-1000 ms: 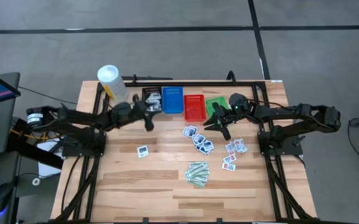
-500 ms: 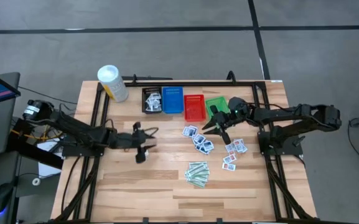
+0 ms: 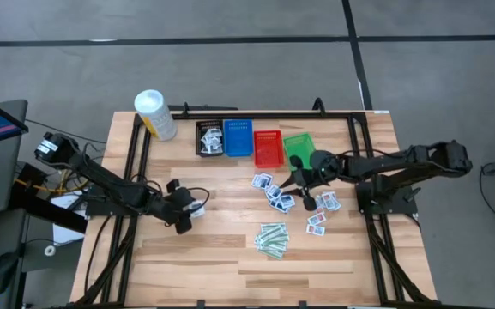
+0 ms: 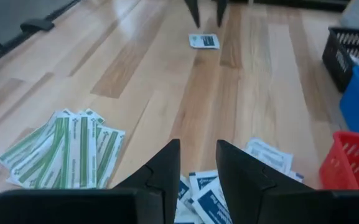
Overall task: Pick & Place First Aid Supplies
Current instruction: Put the gray pad into the black bin
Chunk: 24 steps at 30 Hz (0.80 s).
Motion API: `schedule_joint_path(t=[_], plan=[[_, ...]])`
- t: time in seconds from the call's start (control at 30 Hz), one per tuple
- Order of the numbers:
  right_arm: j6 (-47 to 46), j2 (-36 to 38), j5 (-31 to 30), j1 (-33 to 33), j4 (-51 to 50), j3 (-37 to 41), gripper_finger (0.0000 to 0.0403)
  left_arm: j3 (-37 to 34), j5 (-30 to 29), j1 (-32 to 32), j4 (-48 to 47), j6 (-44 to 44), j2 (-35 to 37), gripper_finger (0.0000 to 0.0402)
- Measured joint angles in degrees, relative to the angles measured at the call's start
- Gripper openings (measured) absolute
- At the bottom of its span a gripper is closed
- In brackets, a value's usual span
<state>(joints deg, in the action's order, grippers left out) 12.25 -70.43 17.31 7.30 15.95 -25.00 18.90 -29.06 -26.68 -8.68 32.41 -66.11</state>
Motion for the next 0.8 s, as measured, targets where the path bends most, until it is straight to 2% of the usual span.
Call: schedule_joint_path(t=[0.23, 0.43, 0.8], plan=[[-0.4, 0.0, -1.1, -3.5, 1.6, 0.0, 0.0098, -0.5, -0.8, 0.2, -2.9, 5.7, 0.0, 0.0177], [-2.2, 0.0, -1.2, -5.4, 1.7, 0.0, 0.0098, -2.5, 1.6, 0.2, -2.7, 7.2, -2.2, 0.0177], [-4.3, 0.0, -1.3, -5.8, 2.3, 0.0, 0.0098, -3.1, -1.3, 2.5, 6.4, 7.1, -9.1, 0.0175]])
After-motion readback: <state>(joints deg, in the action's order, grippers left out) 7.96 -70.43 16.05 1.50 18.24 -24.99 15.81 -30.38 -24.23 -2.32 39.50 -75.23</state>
